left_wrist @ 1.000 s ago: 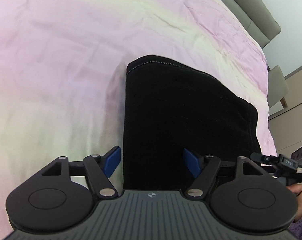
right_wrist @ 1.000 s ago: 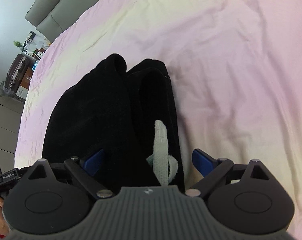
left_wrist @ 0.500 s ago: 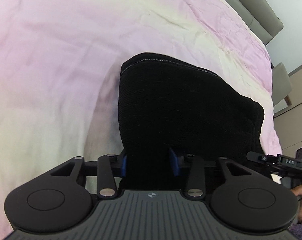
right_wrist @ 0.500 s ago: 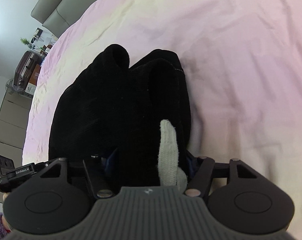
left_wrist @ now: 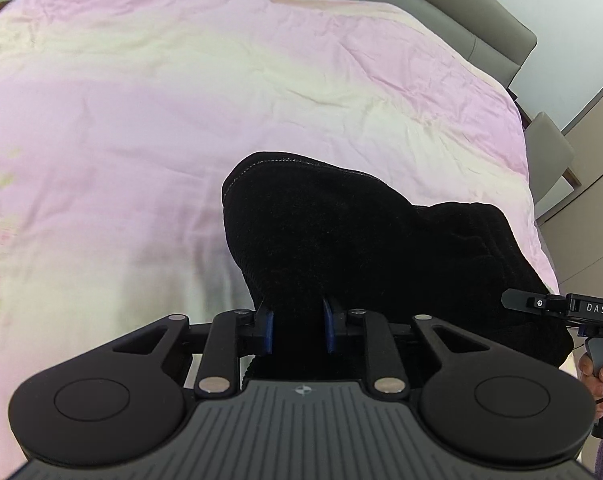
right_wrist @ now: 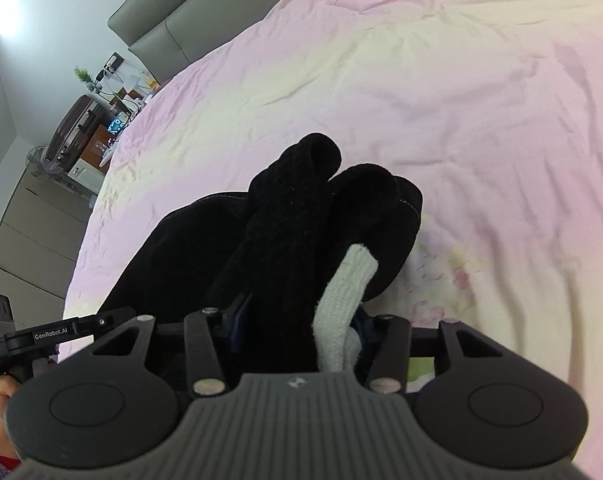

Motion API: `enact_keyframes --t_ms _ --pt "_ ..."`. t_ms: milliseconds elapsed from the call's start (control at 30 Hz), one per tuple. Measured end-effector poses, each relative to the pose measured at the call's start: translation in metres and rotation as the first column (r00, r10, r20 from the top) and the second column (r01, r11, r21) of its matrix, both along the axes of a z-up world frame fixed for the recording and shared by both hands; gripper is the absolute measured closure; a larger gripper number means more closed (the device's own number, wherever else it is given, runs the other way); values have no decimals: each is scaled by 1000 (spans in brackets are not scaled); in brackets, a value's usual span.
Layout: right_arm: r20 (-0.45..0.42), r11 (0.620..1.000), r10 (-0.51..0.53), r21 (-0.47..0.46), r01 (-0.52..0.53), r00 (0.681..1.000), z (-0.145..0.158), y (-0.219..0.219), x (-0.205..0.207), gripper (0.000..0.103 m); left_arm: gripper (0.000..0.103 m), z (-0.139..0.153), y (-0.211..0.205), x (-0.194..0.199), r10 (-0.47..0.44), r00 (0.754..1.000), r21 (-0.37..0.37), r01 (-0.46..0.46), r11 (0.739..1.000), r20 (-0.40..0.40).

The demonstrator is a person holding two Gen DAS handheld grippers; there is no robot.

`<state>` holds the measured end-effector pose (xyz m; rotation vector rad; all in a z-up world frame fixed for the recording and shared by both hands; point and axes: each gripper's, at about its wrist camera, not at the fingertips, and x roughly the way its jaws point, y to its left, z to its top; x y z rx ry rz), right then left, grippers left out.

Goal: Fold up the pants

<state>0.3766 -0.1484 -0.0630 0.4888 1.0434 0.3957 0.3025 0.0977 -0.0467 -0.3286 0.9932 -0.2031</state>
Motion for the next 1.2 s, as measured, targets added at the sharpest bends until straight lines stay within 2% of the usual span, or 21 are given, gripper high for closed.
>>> enact_keyframes --t_ms 233,400,533,767,933,1067,1133,1200 --pt "46 996 51 66 -54 998 21 88 -28 58 78 40 70 -39 42 999 87 -44 995 31" --pt "45 991 82 100 -86 996 12 153 -38 58 78 42 120 -54 70 997 123 -72 990 18" --pt "29 991 90 94 -92 996 -5 194 -45 58 78 23 146 -57 73 997 122 -72 990 -3" --pt "-44 996 81 32 -80 996 -54 229 -55 58 78 -39 175 -56 50 996 110 -42 993 -68" --pt "-66 993 105 -39 -108 992 -79 240 -58 56 77 -62 181 -58 17 996 153 -4 988 -83" --pt "-101 992 91 -74 -99 991 -99 244 -55 53 76 -72 168 -57 -25 996 253 45 966 -84" --pt "-102 991 90 -93 -99 991 -105 247 -51 52 73 -74 163 -57 -24 997 290 46 956 -76" --pt "-109 989 89 -104 -101 990 -107 245 -49 49 71 -72 163 -57 6 997 294 16 956 -75"
